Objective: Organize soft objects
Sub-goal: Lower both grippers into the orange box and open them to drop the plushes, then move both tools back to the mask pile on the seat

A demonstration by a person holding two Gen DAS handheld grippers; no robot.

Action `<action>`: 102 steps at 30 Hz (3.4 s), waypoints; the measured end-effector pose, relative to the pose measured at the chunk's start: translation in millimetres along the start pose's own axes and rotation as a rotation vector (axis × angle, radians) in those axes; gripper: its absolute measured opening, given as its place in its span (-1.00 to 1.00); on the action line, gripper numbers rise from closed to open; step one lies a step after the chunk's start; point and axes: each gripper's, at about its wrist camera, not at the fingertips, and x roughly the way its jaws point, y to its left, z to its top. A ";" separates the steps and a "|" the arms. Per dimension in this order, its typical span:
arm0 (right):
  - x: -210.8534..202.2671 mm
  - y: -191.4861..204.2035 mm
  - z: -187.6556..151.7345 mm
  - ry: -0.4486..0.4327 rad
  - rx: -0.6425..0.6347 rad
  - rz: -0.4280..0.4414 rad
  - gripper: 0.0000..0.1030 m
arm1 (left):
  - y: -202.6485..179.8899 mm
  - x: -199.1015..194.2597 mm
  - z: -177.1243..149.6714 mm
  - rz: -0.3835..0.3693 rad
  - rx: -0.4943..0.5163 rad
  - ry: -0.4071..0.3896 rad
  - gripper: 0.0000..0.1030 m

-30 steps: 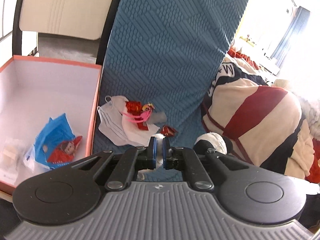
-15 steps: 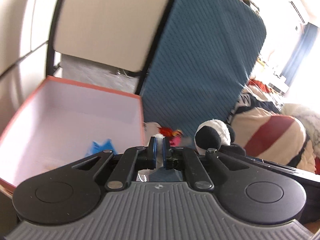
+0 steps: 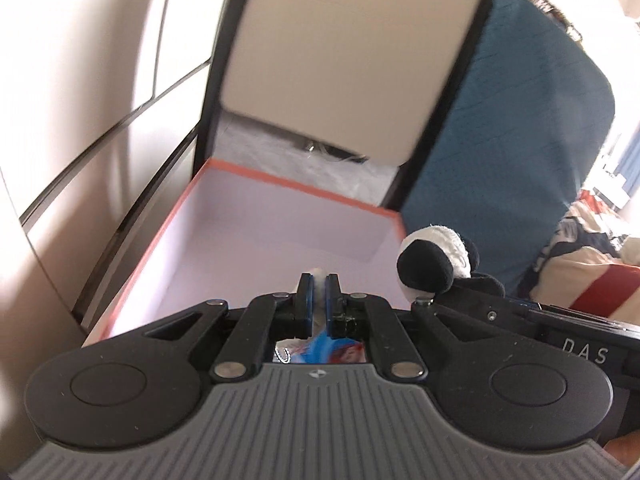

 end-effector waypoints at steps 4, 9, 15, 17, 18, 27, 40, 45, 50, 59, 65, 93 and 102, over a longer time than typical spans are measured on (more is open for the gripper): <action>29.2 7.1 -4.8 0.081 -0.012 -0.020 -0.06 | 19.2 23.9 -0.3 0.003 -0.010 0.069 -0.87; 74.7 10.5 -12.0 0.206 -0.040 -0.063 -0.06 | 50.3 61.8 -1.4 0.034 -0.044 0.183 -0.87; 110.9 11.9 -17.3 0.282 -0.045 -0.069 -0.06 | 78.6 87.1 -6.0 0.063 -0.088 0.264 -0.87; 118.5 12.1 -17.6 0.297 -0.049 -0.069 -0.04 | 87.2 92.7 -8.3 0.068 -0.097 0.275 -0.87; 121.8 12.6 -17.7 0.302 -0.050 -0.069 -0.04 | 88.3 94.0 -8.9 0.072 -0.101 0.279 -0.87; 128.6 12.7 -15.9 0.321 -0.063 -0.063 -0.03 | 98.3 94.8 -6.9 0.096 -0.178 0.312 -0.85; 67.1 13.8 -7.1 0.180 -0.084 -0.031 0.46 | 51.7 39.4 0.4 0.114 -0.049 0.137 -0.53; 32.4 6.6 -4.2 0.097 -0.073 -0.038 0.46 | 23.3 17.5 -2.8 0.092 0.004 0.056 -0.53; -1.4 1.3 -3.9 0.013 -0.086 -0.069 0.46 | -5.3 -0.7 -10.7 0.052 0.035 0.003 -0.53; -55.1 -25.1 -18.2 -0.121 -0.041 -0.137 0.46 | -54.1 -11.7 -40.6 -0.015 0.092 -0.038 -0.53; -75.1 -47.4 -39.3 -0.145 -0.040 -0.195 0.46 | -79.5 -9.9 -59.7 -0.054 0.117 -0.045 -0.53; -142.2 -139.0 -114.4 -0.151 0.016 -0.331 0.46 | -186.7 7.1 -148.5 -0.160 0.235 0.014 -0.53; -151.7 -175.7 -142.4 -0.135 0.044 -0.378 0.46 | -210.4 23.3 -173.2 -0.189 0.276 0.046 -0.53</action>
